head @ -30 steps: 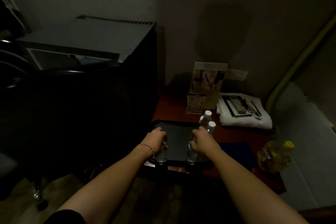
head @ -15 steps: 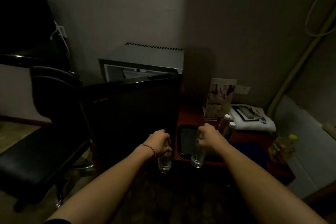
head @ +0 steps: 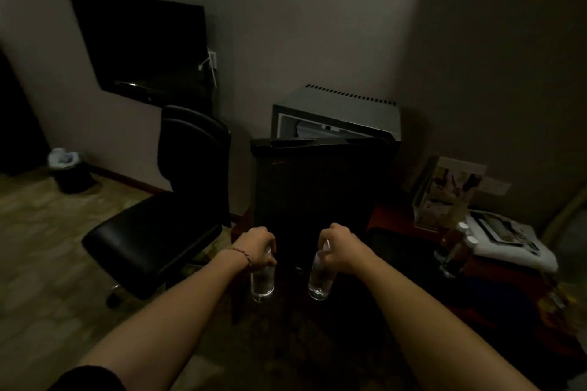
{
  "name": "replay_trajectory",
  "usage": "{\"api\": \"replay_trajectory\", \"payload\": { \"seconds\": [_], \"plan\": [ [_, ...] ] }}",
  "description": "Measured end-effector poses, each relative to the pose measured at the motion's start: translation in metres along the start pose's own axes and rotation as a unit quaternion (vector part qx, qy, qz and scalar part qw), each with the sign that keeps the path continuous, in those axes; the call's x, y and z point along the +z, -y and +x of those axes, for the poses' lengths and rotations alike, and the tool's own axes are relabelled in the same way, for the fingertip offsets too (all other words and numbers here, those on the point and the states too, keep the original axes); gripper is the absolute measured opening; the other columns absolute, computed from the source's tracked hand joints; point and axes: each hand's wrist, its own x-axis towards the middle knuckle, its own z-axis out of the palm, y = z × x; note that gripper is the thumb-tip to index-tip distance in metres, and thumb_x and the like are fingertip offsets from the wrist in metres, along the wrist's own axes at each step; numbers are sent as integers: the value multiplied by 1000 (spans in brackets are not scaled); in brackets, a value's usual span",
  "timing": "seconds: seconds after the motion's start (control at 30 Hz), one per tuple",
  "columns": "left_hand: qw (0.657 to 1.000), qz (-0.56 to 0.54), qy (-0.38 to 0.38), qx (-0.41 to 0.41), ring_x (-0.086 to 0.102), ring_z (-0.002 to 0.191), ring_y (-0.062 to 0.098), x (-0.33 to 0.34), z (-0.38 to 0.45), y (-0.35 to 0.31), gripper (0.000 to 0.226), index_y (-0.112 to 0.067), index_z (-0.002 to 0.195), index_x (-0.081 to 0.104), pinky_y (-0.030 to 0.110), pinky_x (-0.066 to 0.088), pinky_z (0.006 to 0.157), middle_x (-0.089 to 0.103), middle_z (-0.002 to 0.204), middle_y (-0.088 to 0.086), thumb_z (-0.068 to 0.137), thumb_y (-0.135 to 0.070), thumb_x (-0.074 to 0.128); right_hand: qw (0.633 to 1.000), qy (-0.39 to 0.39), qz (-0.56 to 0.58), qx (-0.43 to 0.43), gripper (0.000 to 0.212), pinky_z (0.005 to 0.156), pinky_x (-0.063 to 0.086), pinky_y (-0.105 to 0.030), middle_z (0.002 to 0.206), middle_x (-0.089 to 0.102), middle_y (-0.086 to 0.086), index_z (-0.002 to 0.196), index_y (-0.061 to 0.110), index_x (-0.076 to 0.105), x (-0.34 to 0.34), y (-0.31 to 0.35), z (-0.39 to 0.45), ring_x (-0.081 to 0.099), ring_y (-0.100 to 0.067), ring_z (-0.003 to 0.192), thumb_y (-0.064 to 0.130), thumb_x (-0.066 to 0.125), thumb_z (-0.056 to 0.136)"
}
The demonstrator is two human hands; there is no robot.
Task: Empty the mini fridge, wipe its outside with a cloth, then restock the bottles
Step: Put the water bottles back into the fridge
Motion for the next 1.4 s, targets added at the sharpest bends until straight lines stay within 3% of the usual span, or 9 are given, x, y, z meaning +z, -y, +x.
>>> {"api": "replay_trajectory", "payload": {
  "seconds": [0.1, 0.33, 0.47, 0.7, 0.93, 1.07, 1.23, 1.4],
  "plan": [
    [999, -1, -28, -29, 56, 117, 20, -23, -20, 28, 33, -17, 116, 68, 31, 49, 96, 56, 124, 2, 87, -32, 74, 1000, -7, -17, -20, 28, 73, 54, -25, 119, 42, 6, 113, 27, 60, 13, 40, 11, 52, -14, 98, 25, 72, 88],
    [996, -13, -62, -63, 56, 109, 16, -57, -39, 110, 28, -21, 110, 67, 29, 51, 91, 56, 120, -2, 86, -33, 75, 999, 13, -13, -30, 20, 78, 57, -29, 111, 43, 8, 97, 31, 58, 38, 131, 48, 54, -14, 90, 22, 72, 86],
    [998, -10, -48, -49, 57, 111, 17, -80, -36, 165, 29, -21, 111, 68, 32, 52, 94, 56, 121, -1, 86, -33, 75, 999, 7, -18, -31, 15, 72, 55, -26, 106, 44, 7, 93, 28, 60, 48, 183, 80, 55, -13, 90, 19, 71, 88],
    [999, 22, -46, 5, 56, 114, 20, -125, -15, 239, 27, -17, 111, 69, 34, 50, 96, 57, 124, 3, 88, -29, 74, 1000, -16, -6, -2, 16, 85, 58, -42, 114, 47, 3, 104, 22, 65, 55, 249, 134, 58, -21, 98, 26, 70, 90],
    [999, 14, -43, 21, 56, 115, 19, -139, 35, 270, 29, -17, 115, 66, 31, 51, 95, 55, 127, 2, 89, -26, 72, 999, -5, 11, 38, 15, 82, 59, -39, 111, 48, 3, 102, 21, 65, 52, 274, 185, 58, -20, 95, 21, 71, 88],
    [999, 2, -31, 29, 56, 109, 16, -141, 74, 276, 25, -19, 110, 66, 25, 51, 85, 54, 123, 1, 88, -27, 73, 998, 25, 2, 53, 18, 79, 60, -38, 107, 51, 2, 104, 21, 64, 54, 270, 222, 60, -20, 89, 21, 71, 87],
    [1000, -4, -17, 25, 56, 108, 17, -147, 127, 282, 23, -22, 106, 66, 30, 53, 90, 55, 120, -1, 85, -29, 75, 998, 39, -19, 50, 13, 82, 58, -37, 109, 48, 3, 94, 26, 60, 44, 252, 270, 57, -18, 91, 23, 71, 88],
    [999, 6, -3, 50, 56, 109, 18, -148, 173, 284, 26, -23, 108, 66, 33, 53, 92, 51, 121, -1, 85, -30, 75, 997, 22, -27, 63, 21, 85, 56, -37, 114, 43, 4, 105, 25, 61, 34, 227, 298, 54, -17, 95, 26, 72, 87]
  ]
}}
